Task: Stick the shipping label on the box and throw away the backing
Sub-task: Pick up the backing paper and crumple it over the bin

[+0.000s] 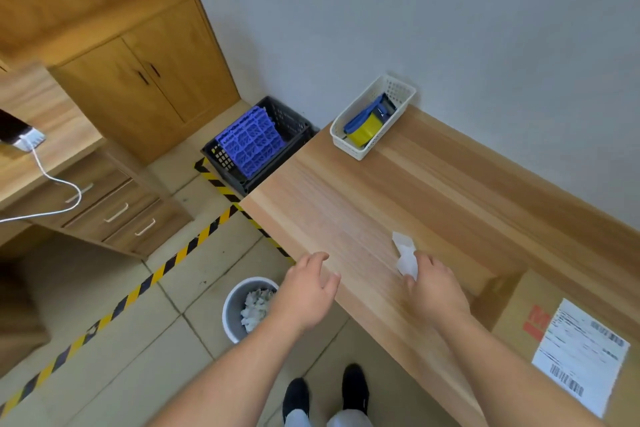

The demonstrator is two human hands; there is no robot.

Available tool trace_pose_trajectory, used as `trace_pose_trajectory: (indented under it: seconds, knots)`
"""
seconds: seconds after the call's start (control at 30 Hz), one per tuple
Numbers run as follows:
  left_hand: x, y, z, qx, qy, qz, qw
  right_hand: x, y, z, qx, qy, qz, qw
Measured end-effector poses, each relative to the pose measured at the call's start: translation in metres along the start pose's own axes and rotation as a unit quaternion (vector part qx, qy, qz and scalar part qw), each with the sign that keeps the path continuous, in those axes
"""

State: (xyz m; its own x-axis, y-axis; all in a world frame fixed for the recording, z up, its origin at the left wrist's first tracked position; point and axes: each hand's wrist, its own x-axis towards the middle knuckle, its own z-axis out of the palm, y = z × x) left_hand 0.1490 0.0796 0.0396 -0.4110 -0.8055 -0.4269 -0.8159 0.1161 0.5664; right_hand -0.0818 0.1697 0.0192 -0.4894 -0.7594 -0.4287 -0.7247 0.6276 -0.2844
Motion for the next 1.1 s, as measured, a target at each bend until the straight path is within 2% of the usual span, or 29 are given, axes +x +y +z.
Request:
trace_pose_trajectory:
  seconds: [0.3, 0.57, 0.67, 0.83, 0.97, 1.1]
  knots:
    - [0.005, -0.011, 0.026, -0.034, 0.003, -0.052, 0.998, 0.036, 0.006, 0.026, 0.027, -0.009, 0.017, 0.999]
    - [0.005, -0.011, 0.027, -0.036, 0.008, -0.051, 0.998, 0.046, 0.009, 0.036, 0.044, -0.019, 0.019, 0.999]
    - [0.002, -0.011, 0.026, -0.025, -0.001, -0.034, 0.999, 0.046, 0.006, 0.035, 0.104, -0.029, 0.042, 0.993]
    - [-0.003, -0.002, 0.019, -0.024, -0.033, 0.024, 0.999, 0.034, -0.022, 0.026, 0.254, -0.041, 0.074, 0.964]
    - [-0.003, 0.012, 0.009, -0.027, -0.032, 0.061, 0.997, 0.019, -0.055, 0.015, 0.401, -0.082, 0.088, 0.908]
    - [-0.007, 0.021, -0.009, -0.075, 0.001, 0.037, 0.997, 0.006, -0.079, 0.007, 0.494, -0.145, 0.054, 0.856]
